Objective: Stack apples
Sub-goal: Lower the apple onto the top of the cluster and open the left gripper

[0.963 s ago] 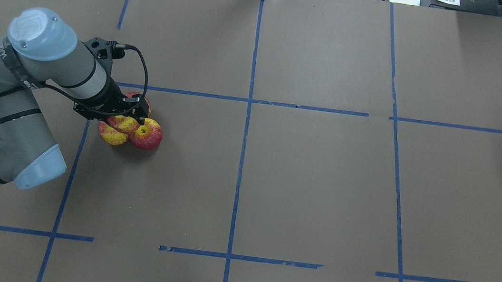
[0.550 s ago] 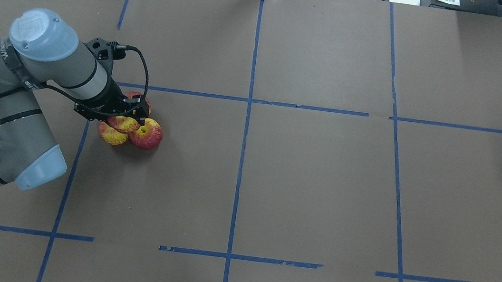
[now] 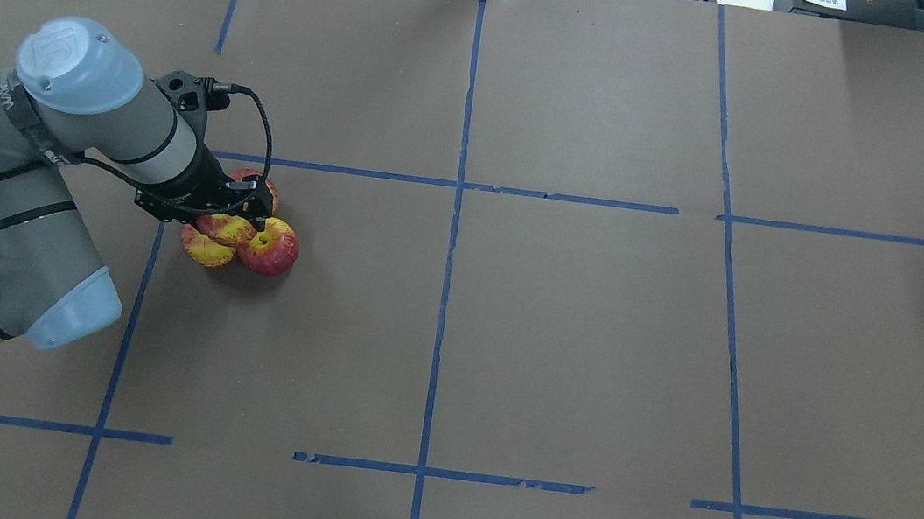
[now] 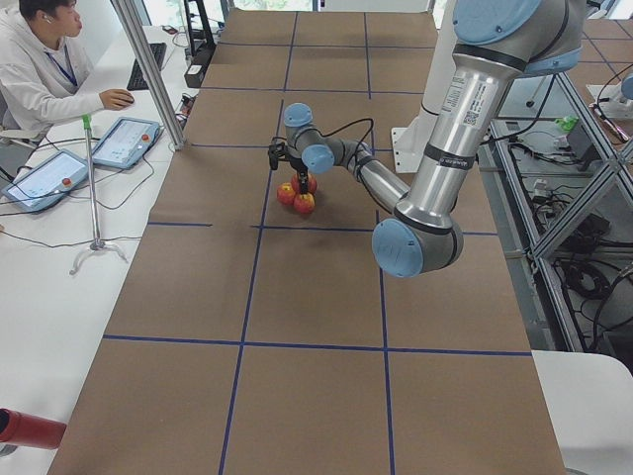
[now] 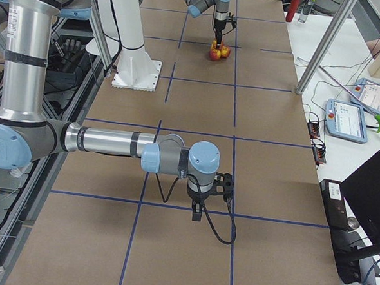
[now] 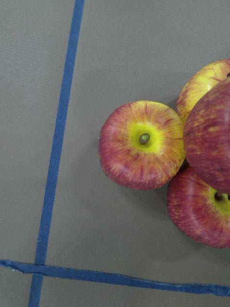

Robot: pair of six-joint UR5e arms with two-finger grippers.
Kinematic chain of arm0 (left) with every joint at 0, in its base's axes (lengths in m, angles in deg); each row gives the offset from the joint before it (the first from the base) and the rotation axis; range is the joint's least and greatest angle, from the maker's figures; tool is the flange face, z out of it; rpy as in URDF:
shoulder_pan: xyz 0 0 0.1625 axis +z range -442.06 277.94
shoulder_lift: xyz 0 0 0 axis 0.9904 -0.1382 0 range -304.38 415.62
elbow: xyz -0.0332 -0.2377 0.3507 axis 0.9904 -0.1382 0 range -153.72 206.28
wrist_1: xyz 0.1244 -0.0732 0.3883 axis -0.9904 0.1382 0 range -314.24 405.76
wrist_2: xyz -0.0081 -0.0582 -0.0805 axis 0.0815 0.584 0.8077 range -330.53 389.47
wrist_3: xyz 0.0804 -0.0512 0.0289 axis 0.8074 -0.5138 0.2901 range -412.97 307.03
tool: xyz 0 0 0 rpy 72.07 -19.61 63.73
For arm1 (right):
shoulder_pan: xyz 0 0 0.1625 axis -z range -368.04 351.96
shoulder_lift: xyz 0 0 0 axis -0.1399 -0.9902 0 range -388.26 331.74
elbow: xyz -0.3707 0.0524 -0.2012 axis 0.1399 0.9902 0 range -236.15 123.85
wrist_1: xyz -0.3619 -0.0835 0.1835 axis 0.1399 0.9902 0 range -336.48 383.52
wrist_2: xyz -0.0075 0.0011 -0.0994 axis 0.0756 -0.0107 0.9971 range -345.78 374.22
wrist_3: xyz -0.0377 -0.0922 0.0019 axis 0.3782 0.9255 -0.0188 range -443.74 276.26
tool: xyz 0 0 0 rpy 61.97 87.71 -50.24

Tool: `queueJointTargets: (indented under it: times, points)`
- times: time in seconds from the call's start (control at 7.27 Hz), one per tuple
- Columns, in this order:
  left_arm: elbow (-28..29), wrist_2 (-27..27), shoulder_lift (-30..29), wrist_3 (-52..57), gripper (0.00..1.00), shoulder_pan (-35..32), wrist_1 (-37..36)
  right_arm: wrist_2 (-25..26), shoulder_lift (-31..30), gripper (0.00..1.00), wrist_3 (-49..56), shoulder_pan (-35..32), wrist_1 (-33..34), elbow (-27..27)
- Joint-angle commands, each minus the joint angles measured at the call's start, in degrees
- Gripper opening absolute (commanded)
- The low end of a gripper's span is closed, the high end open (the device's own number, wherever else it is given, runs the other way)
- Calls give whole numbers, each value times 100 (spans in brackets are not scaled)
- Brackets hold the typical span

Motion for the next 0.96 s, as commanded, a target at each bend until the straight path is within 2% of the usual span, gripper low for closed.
queueJointTargets:
  times: [0.0, 0.14, 0.28, 0.69, 0.83]
  points:
    - [3, 0, -4, 9, 50, 0, 0, 0, 0, 100, 0, 0, 0, 1]
    - [3, -70, 22, 18, 100, 0, 0, 0, 0, 100, 0, 0, 0, 1]
    - [3, -358, -4, 9, 100, 9, 0, 0, 0, 100, 0, 0, 0, 1]
    - [-119, -370, 49, 70, 100, -35, -9, 0, 0, 100, 0, 0, 0, 1]
    - [-450, -352, 101, 88, 100, -148, -183, 0, 0, 100, 0, 0, 0, 1]
